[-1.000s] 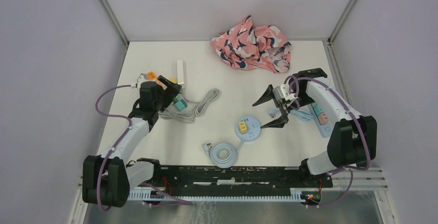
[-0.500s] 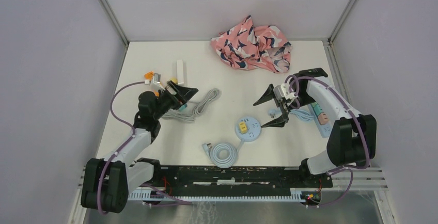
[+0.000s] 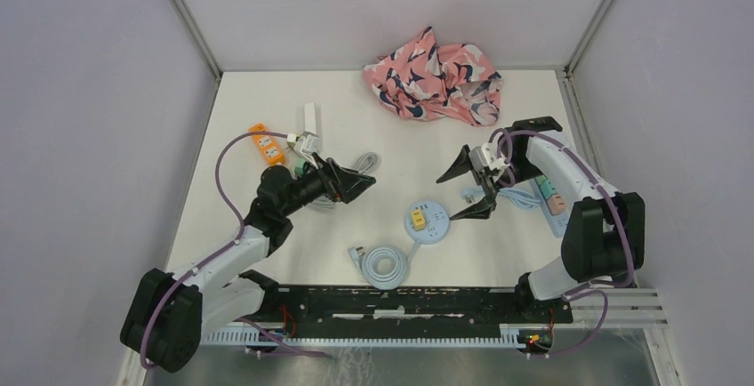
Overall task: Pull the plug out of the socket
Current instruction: Remove the plug from the socket.
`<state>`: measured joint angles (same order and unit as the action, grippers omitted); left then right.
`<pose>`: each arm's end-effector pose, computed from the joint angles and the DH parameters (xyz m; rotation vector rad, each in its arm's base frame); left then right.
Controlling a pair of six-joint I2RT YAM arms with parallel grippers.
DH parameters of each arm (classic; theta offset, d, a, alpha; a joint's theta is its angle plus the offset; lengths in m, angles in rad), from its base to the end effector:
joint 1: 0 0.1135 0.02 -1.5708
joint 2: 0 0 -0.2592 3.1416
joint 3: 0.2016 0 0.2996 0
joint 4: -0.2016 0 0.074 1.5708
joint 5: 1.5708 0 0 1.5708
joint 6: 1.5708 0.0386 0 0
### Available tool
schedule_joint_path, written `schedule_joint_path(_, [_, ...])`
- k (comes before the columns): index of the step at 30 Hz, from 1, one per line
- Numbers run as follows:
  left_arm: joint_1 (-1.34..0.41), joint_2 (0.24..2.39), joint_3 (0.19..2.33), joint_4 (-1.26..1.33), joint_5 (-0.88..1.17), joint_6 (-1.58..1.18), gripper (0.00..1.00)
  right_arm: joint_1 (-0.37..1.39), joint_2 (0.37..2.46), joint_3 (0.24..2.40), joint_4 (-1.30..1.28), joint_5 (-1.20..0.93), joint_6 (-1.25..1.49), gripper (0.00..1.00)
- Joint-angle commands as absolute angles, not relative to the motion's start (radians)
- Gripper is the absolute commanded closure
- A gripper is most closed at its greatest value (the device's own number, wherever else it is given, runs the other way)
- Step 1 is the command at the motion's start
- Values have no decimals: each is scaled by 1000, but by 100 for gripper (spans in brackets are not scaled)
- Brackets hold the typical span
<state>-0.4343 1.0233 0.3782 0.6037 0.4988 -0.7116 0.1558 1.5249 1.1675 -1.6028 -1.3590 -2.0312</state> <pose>0.2313 -0.1276 0.2018 0.1781 1.7572 -1.2596 0.2637 0.0796 0.2500 -1.5678 1.1558 1.2251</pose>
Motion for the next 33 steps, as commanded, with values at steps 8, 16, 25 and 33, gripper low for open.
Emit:
schedule_joint_path(8, [-437, 955, 343, 686, 377, -623, 1, 151, 1541, 1217, -1630, -1303, -1891, 9])
schedule_joint_path(16, [-436, 950, 252, 839, 344, -676, 1, 203, 1340, 1098, -948, -992, -1151, 4])
schedule_joint_path(25, [-436, 1041, 253, 924, 469, -672, 1, 418, 1361, 1165, -943, -931, -1249, 3])
schedule_joint_path(33, [-489, 1074, 169, 1080, 466, -611, 0, 473, 1368, 1038, -789, -932, -1186, 3])
